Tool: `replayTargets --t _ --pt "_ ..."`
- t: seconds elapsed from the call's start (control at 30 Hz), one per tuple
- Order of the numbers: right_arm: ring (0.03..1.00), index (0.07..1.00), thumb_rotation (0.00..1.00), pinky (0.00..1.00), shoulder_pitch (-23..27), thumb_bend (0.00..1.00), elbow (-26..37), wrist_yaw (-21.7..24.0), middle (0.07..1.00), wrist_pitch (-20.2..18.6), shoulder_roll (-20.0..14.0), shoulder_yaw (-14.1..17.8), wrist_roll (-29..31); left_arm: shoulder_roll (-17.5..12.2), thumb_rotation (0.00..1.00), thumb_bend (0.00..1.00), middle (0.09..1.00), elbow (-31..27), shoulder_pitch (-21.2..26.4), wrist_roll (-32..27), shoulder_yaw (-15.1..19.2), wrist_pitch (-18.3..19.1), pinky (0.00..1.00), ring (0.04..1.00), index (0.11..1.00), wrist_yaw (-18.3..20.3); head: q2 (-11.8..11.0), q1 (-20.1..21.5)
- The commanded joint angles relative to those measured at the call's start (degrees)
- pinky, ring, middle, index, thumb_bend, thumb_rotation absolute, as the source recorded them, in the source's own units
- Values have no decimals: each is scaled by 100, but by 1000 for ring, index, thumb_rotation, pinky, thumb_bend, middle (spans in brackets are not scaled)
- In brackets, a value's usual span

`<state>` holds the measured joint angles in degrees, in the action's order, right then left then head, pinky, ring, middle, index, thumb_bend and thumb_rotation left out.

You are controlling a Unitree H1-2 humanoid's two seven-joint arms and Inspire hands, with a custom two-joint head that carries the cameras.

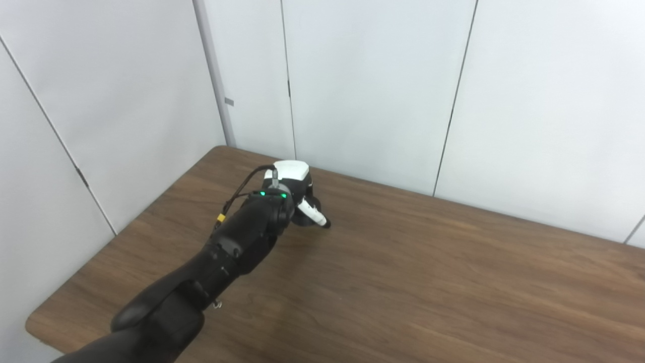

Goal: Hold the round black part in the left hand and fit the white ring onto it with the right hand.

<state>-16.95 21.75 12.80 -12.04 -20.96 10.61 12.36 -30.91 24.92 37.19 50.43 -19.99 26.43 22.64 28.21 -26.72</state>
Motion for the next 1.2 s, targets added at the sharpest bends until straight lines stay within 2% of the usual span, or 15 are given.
replayTargets --t 0.0,0.17,0.7,1.17 --pt "1000 1000 535 1000 -45 889 29 -12 1000 -79 -84 57 11 7 281 1000 1000 11 -103 -7 -27 47 1000 1000 899 258 2 6" --pt "1000 1000 538 1000 -34 889 32 1 1000 -73 -93 50 19 -3 311 1000 1000 -3 -107 -12 -23 45 1000 1000 911 247 4 3" --pt "1000 1000 543 1000 2 906 -30 3 1000 -93 -101 45 40 -31 308 1000 1000 -144 -141 -113 81 34 1000 1000 926 90 -52 -8" --pt "1000 1000 543 1000 45 903 -43 15 1000 -153 -120 39 60 -86 302 1000 1000 -241 -95 -166 73 37 1000 1000 954 150 -98 -29"
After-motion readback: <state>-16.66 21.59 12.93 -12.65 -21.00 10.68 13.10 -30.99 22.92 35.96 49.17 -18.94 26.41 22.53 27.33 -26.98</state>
